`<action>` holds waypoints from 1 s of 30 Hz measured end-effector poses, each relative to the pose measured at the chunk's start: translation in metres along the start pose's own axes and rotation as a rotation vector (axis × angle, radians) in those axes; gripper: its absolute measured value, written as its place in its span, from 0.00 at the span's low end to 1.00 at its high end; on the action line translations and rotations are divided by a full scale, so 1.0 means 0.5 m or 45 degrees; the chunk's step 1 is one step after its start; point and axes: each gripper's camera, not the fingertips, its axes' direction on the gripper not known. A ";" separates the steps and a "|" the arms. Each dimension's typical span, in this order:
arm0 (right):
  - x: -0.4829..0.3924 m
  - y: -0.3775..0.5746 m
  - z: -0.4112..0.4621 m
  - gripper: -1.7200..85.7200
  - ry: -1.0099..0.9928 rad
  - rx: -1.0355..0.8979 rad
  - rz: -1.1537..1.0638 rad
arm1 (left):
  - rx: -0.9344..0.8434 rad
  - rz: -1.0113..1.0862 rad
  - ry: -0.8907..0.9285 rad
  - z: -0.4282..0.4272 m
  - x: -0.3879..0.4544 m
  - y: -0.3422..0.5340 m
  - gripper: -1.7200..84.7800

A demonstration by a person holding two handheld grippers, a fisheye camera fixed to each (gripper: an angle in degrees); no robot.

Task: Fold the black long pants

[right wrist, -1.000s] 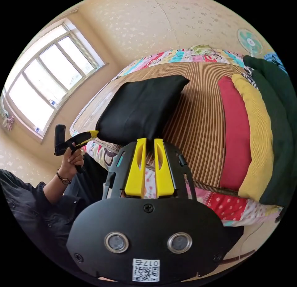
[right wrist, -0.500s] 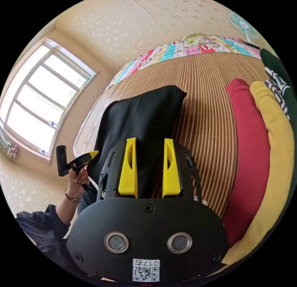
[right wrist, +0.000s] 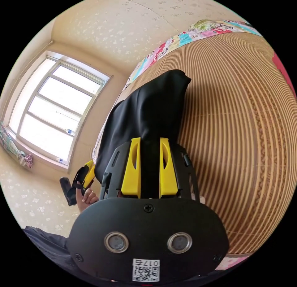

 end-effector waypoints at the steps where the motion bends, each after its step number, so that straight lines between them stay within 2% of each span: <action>1: -0.038 -0.007 0.042 0.13 0.027 -0.001 0.000 | 0.076 -0.005 -0.041 -0.024 -0.013 -0.004 0.18; 3: -0.095 -0.018 0.105 0.12 0.065 -0.007 -0.010 | 0.322 -0.003 -0.177 -0.094 -0.058 -0.011 0.18; 6: -0.196 -0.049 0.223 0.13 0.114 -0.070 -0.102 | 0.421 0.044 -0.317 -0.112 -0.109 -0.008 0.18; 14: -0.430 -0.137 0.544 0.12 0.089 -0.240 -0.187 | 0.338 -0.013 -0.285 -0.088 -0.238 -0.070 0.18; 18: -0.532 -0.146 0.649 0.12 0.072 -0.232 -0.181 | 0.342 -0.071 -0.204 -0.092 -0.281 -0.095 0.18; 25: -0.704 -0.158 0.792 0.13 0.040 -0.287 -0.192 | 0.372 -0.102 -0.220 -0.108 -0.325 -0.116 0.16; 27: -0.734 -0.174 0.817 0.13 -0.026 -0.413 -0.261 | 0.379 -0.145 -0.227 -0.123 -0.356 -0.121 0.17; 30: -0.775 -0.202 0.830 0.12 -0.221 -0.741 -0.423 | 0.410 -0.184 -0.143 -0.130 -0.384 -0.116 0.17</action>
